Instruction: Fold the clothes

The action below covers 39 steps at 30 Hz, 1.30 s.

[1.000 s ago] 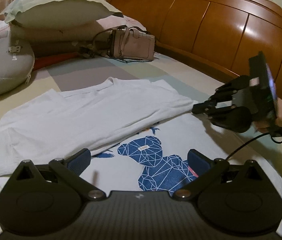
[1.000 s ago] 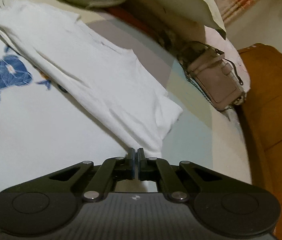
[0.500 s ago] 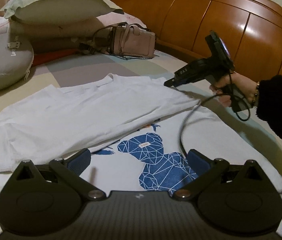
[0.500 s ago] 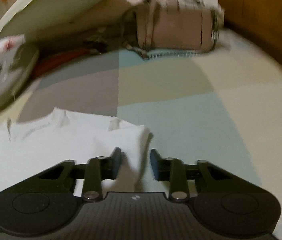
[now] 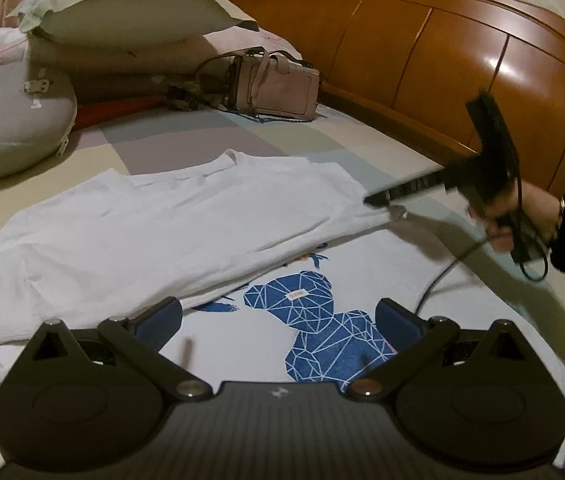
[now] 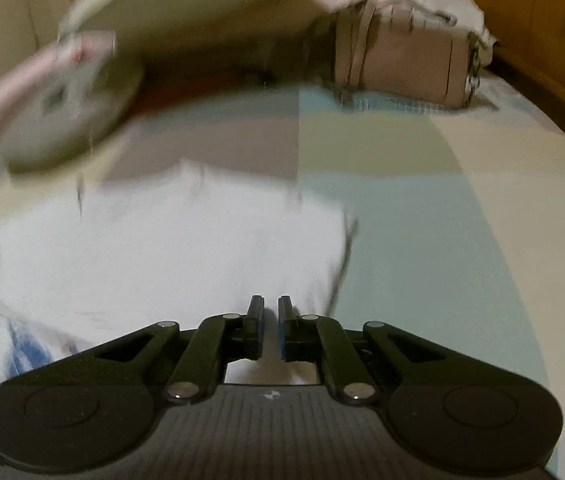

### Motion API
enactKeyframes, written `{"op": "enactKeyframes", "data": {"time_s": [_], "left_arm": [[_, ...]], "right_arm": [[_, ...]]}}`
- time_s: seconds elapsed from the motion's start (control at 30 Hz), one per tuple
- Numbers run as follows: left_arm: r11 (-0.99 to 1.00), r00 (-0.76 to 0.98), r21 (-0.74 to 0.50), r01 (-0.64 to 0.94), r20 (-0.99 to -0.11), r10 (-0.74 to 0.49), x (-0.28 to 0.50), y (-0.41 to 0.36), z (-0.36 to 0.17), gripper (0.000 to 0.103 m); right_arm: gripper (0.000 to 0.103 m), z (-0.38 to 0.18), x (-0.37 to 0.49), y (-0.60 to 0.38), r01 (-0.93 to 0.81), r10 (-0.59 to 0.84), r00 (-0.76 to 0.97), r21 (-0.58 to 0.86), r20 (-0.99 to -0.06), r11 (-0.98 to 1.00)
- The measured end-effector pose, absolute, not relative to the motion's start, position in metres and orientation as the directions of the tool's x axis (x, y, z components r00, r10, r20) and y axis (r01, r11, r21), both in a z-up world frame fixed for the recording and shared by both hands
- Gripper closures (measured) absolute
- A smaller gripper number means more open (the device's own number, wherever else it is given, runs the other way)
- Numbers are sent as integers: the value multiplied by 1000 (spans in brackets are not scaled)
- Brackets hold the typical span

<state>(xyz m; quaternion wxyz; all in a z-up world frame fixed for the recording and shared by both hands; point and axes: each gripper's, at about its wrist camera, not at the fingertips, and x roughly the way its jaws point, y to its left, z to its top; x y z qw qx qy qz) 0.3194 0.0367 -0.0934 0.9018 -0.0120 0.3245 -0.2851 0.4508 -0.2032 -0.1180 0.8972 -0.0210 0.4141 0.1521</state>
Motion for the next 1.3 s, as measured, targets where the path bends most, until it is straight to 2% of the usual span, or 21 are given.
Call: {"op": "enactKeyframes", "data": {"time_s": [0.1, 0.27, 0.47, 0.57, 0.67, 0.77, 0.8, 0.83, 0.93, 1.03, 1.17, 1.23, 1.3], "left_arm": [[839, 629, -189, 510, -584, -513, 317, 35, -93, 1], [854, 645, -182, 487, -584, -493, 319, 39, -91, 1], [897, 730, -141, 418, -536, -424, 324, 68, -80, 1], [932, 733, -142, 334, -582, -352, 341, 89, -89, 1], [922, 661, -191, 336, -650, -376, 357, 105, -105, 1], [944, 665, -192, 269, -672, -326, 359, 118, -99, 1], [951, 670, -187, 246, -677, -306, 359, 121, -95, 1], [954, 683, -183, 236, -668, -297, 357, 125, -90, 1], [942, 706, -210, 261, -624, -335, 350, 132, -77, 1], [931, 713, -214, 295, -600, -363, 345, 129, -70, 1], [932, 707, -168, 321, -612, -354, 340, 115, -70, 1], [930, 705, -149, 335, -616, -352, 336, 110, -68, 1], [926, 701, -135, 353, -617, -358, 332, 105, -67, 1]], "right_arm": [[88, -112, 435, -212, -193, 175, 639, 64, -749, 979], [84, -93, 387, -204, -207, 191, 671, 66, -716, 976], [74, -90, 326, -184, -188, 218, 666, 121, -713, 975], [67, -91, 306, -167, -188, 231, 664, 140, -711, 972], [58, -89, 291, -148, -203, 230, 653, 126, -721, 971], [52, -85, 280, -136, -200, 197, 657, 84, -727, 976], [47, -84, 275, -132, -195, 182, 660, 68, -729, 978], [40, -83, 272, -128, -194, 174, 660, 58, -731, 979], [32, -84, 265, -113, -210, 161, 663, 24, -731, 977], [27, -94, 262, -101, -231, 168, 648, 19, -743, 973], [26, -118, 259, -100, -198, 130, 608, 9, -783, 980], [12, -126, 247, -111, -163, 125, 602, 32, -789, 986], [4, -129, 231, -120, -140, 123, 595, 48, -794, 989]]}}
